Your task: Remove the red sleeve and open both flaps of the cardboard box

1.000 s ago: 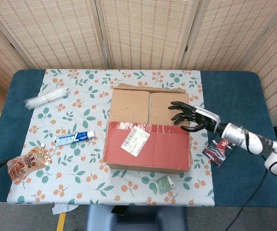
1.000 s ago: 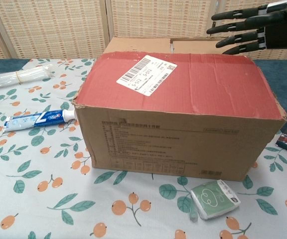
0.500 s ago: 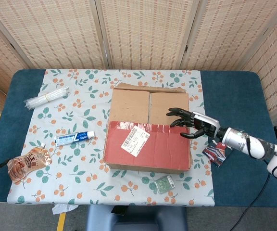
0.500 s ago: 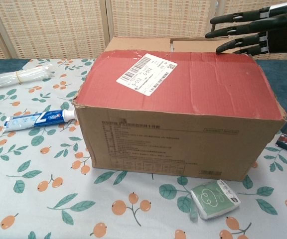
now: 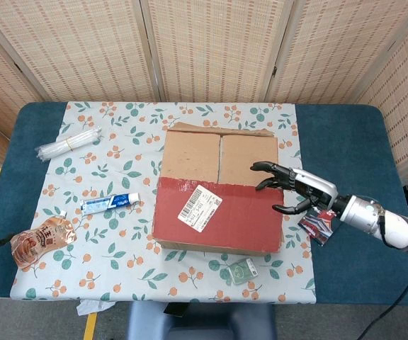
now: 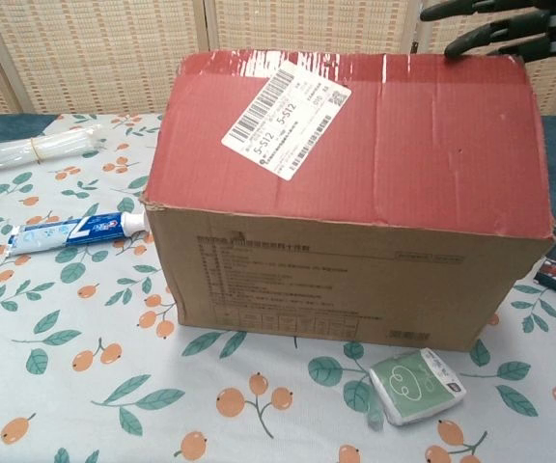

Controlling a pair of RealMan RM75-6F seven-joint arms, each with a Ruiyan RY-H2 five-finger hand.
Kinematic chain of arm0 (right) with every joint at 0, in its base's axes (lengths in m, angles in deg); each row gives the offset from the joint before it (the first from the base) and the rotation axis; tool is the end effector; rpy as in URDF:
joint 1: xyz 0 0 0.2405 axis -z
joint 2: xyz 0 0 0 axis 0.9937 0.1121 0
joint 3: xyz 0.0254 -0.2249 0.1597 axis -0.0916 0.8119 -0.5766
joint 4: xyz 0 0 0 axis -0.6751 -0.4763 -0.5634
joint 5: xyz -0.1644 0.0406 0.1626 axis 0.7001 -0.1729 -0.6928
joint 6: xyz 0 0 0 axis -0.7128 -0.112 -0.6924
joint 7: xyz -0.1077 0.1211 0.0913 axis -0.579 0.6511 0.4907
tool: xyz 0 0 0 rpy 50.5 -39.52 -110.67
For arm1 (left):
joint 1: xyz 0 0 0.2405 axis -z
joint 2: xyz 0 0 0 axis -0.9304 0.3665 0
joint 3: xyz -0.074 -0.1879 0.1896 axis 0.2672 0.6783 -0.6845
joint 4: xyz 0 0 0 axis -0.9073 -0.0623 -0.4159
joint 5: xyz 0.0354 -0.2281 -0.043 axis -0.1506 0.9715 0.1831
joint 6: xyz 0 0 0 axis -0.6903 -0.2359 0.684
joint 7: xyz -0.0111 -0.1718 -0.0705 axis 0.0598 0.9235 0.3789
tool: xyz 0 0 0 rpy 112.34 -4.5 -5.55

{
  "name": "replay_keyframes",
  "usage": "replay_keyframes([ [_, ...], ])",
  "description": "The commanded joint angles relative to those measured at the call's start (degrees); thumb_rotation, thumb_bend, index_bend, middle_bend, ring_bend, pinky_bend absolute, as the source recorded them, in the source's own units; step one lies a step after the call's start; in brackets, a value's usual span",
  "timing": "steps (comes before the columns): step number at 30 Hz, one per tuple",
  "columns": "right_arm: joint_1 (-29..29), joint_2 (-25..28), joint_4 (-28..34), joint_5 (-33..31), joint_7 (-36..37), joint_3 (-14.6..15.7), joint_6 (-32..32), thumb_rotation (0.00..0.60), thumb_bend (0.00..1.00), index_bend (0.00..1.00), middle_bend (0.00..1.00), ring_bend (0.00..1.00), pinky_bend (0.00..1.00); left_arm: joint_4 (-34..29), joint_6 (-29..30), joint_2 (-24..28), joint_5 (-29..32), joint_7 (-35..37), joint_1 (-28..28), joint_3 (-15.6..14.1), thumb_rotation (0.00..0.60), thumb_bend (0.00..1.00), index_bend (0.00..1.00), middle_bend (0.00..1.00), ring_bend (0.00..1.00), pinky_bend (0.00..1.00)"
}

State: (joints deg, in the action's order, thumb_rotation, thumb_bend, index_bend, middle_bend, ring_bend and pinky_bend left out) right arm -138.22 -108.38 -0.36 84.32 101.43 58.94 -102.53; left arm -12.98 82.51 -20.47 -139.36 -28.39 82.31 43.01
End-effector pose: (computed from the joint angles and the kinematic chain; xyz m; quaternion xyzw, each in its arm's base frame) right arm -0.1784 -0.3973 0.1434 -0.5361 0.7149 -0.4477 0.0338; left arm -0.4256 0.3088 0.1668 -0.5484 -0.4499 -0.3138 0.6312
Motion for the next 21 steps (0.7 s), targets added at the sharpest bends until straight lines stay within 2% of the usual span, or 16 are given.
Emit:
replay_keyframes([
  [1, 1.18, 7.31, 10.5, -0.65, -9.19, -0.76, -1.37, 0.6, 0.4, 0.06, 0.07, 0.21, 0.25, 0.41, 0.36, -0.35, 0.3, -0.54, 0.11, 0.28, 0.6, 0.25, 0.0, 0.0, 0.0, 0.0],
  [4, 2.8, 11.03, 17.6, -0.71, -16.73, -1.17, -2.38, 0.6, 0.4, 0.06, 0.07, 0.21, 0.25, 1.28, 0.81, -0.93, 0.8, -1.35, 0.12, 0.6, 0.6, 0.25, 0.0, 0.0, 0.0, 0.0],
  [9, 5.09, 15.8, 27.53, 1.19, -25.15, -0.99, -2.44, 0.6, 0.4, 0.06, 0.07, 0.21, 0.25, 1.32, 0.61, -0.93, 1.23, -1.32, 0.1, 0.8, 0.6, 0.25, 0.0, 0.0, 0.0, 0.0],
  [15, 7.56, 18.44, 33.77, 4.36, -32.27, -0.76, -1.5, 0.6, 0.4, 0.06, 0.07, 0.21, 0.25, 0.88, 0.59, -0.47, 0.48, -0.14, 0.04, 0.64, 0.6, 0.25, 0.0, 0.0, 0.0, 0.0],
  [21, 9.67, 18.76, 36.8, 6.61, -36.21, -0.12, 0.71, 0.6, 0.4, 0.06, 0.06, 0.21, 0.25, 0.61, 0.93, -0.33, -0.06, -0.12, -0.05, 0.46, 0.6, 0.26, 0.0, 0.0, 0.0, 0.0],
])
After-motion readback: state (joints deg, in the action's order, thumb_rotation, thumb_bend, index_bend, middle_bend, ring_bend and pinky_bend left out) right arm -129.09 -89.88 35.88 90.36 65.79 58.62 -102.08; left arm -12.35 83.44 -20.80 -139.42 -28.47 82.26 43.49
